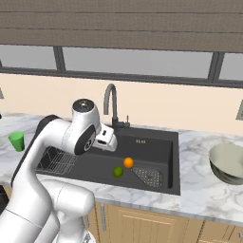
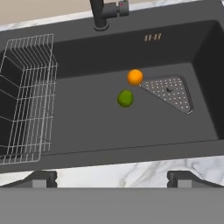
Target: Remove the orange and lime from the sink. Then move the bowl and cup from the counter to the sink for washing.
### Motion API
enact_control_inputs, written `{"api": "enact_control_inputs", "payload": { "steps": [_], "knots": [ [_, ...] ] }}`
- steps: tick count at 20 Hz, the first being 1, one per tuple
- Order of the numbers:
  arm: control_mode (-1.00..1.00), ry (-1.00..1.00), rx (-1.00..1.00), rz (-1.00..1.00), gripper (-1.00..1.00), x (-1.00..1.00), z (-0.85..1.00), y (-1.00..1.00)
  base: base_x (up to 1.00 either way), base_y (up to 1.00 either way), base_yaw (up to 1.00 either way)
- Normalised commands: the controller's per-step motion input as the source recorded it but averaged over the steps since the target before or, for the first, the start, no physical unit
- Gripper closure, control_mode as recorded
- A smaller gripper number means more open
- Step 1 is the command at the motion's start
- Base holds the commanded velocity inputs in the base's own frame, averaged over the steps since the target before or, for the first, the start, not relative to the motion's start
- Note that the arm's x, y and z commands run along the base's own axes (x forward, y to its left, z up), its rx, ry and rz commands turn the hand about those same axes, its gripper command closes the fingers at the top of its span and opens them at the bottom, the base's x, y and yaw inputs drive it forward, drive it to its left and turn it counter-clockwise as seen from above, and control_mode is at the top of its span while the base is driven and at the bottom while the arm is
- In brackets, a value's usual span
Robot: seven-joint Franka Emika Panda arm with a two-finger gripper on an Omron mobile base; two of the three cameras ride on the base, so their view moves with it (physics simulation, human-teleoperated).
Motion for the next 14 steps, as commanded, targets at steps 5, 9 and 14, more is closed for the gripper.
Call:
{"api": "enact_control_inputs", "payload": {
  "steps": [5, 9, 14],
  "knots": [
    [-1.0, 0.0, -0.01, 0.0, -1.0, 0.0, -0.19, 0.0, 0.0, 0.0, 0.0],
    [-1.0, 0.0, 0.0, 0.0, -1.0, 0.0, -0.2, 0.0, 0.0, 0.0, 0.0],
    [-1.0, 0.0, -0.01, 0.0, -1.0, 0.0, -0.22, -0.01, 0.0, 0.0, 0.0]
  ]
}}
